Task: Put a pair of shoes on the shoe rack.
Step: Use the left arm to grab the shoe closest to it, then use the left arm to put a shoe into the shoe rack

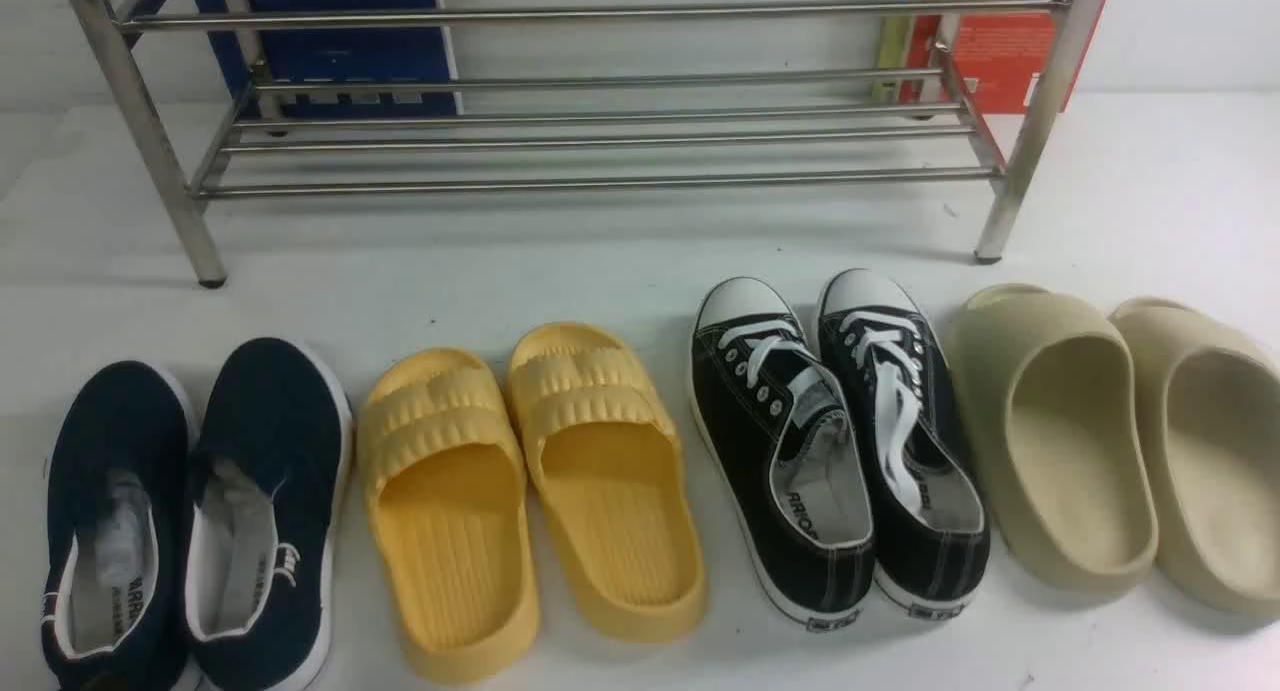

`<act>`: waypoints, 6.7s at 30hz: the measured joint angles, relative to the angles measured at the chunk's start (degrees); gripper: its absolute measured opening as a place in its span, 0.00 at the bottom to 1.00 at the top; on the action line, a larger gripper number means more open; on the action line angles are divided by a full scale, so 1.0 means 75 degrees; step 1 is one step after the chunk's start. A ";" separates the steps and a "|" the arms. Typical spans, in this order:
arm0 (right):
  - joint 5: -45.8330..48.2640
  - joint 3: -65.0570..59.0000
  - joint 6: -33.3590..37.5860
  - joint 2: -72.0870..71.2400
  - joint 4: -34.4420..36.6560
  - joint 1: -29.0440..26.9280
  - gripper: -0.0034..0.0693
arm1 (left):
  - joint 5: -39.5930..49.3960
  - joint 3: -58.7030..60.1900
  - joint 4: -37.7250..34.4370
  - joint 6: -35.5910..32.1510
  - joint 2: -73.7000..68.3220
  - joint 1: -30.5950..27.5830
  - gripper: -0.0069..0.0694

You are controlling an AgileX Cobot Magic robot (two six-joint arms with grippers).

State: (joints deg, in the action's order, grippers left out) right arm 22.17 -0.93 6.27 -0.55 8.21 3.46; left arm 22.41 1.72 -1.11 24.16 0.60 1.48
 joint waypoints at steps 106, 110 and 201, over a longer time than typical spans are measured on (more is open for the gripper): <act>0.0000 0.0000 0.0000 0.0000 -0.0021 0.0000 0.38 | 0.3266 -0.6556 -0.0306 -0.2345 -1.0773 -0.1059 0.53; 0.0000 0.0000 0.0000 0.0000 -0.0021 0.0000 0.38 | 0.3281 -0.6556 -0.0240 -0.2377 -1.1158 -0.1059 0.50; 0.0000 0.0000 0.0000 0.0000 -0.0002 0.0000 0.38 | 0.5995 -1.6302 0.0766 -0.2823 -1.6674 0.0679 0.09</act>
State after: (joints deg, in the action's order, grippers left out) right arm 22.17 -0.93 6.27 -0.55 8.19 3.46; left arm 67.38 -120.55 4.64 2.98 -124.46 6.58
